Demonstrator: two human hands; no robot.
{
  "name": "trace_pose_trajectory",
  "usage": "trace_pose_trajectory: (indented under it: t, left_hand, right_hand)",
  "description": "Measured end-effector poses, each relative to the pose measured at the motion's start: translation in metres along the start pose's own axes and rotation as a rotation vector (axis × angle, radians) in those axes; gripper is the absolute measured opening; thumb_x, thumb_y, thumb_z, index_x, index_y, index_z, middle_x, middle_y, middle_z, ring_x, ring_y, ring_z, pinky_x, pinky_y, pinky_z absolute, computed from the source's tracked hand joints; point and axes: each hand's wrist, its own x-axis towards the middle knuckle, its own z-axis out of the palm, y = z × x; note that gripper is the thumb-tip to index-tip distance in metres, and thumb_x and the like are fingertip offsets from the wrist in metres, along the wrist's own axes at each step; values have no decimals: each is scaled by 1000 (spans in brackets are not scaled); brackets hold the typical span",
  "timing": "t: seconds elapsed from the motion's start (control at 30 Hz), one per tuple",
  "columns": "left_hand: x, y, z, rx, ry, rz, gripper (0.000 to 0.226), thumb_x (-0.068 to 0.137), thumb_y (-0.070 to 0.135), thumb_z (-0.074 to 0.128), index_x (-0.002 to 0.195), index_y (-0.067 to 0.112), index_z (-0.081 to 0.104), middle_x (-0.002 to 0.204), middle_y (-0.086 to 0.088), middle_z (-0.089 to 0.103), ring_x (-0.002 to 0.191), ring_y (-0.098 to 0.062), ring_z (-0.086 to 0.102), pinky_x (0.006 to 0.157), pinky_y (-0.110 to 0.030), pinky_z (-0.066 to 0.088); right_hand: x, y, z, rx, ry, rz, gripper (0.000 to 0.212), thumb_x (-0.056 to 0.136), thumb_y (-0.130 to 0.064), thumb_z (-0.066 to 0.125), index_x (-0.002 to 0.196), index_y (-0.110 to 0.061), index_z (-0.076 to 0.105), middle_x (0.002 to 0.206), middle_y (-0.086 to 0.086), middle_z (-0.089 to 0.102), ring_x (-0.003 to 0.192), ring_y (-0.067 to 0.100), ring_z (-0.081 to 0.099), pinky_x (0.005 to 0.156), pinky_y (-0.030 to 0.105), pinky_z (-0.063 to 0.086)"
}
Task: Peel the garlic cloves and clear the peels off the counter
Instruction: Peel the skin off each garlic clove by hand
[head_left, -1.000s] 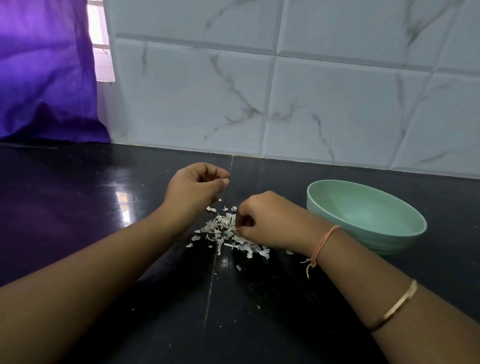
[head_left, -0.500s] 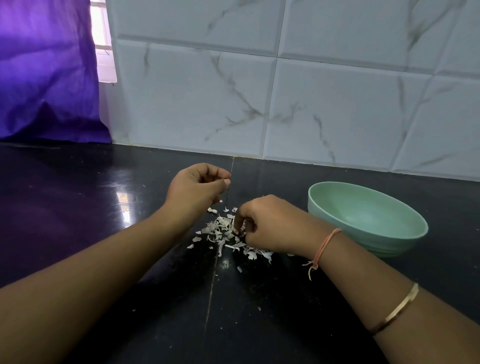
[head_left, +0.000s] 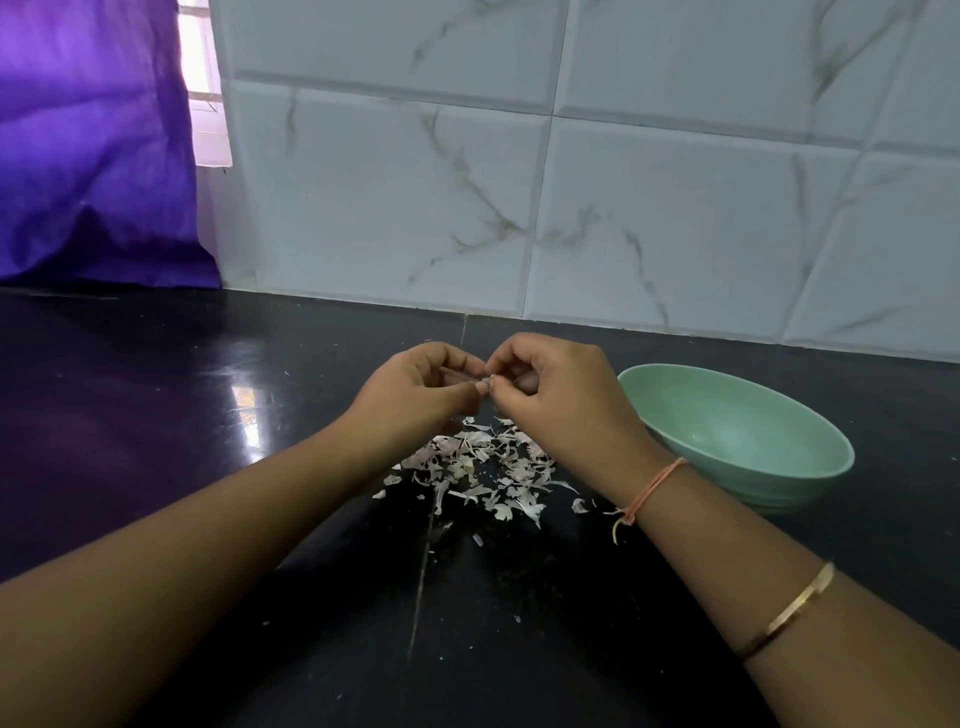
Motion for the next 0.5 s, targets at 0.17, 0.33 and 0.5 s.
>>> trace_pose_trajectory:
  t: [0.17, 0.33, 0.5]
  left_hand:
    - [0, 0, 1, -19, -16, -3, 14, 78, 6, 70, 89, 12, 63, 80, -9, 68, 66, -11, 58, 54, -17, 47]
    - [2, 0, -1, 8, 51, 16, 10, 75, 7, 73, 80, 10, 65, 65, -5, 66, 61, -13, 59, 59, -23, 51]
    - [3, 1, -3, 1, 112, 35, 9, 73, 5, 74, 75, 7, 65, 61, -6, 65, 49, -7, 55, 48, -15, 46]
  right_hand:
    - [1, 2, 1, 133, 31, 39, 9, 80, -15, 65, 75, -21, 64, 67, -5, 69, 67, 8, 66, 68, 32, 55]
    - [2, 2, 2, 340, 11, 108, 14, 82, -13, 67, 72, -22, 64, 70, -4, 69, 64, 5, 63, 66, 26, 55]
    - [2, 0, 5, 538, 10, 193, 20, 92, -12, 54, 75, -16, 63, 77, 5, 70, 73, 17, 70, 67, 33, 59]
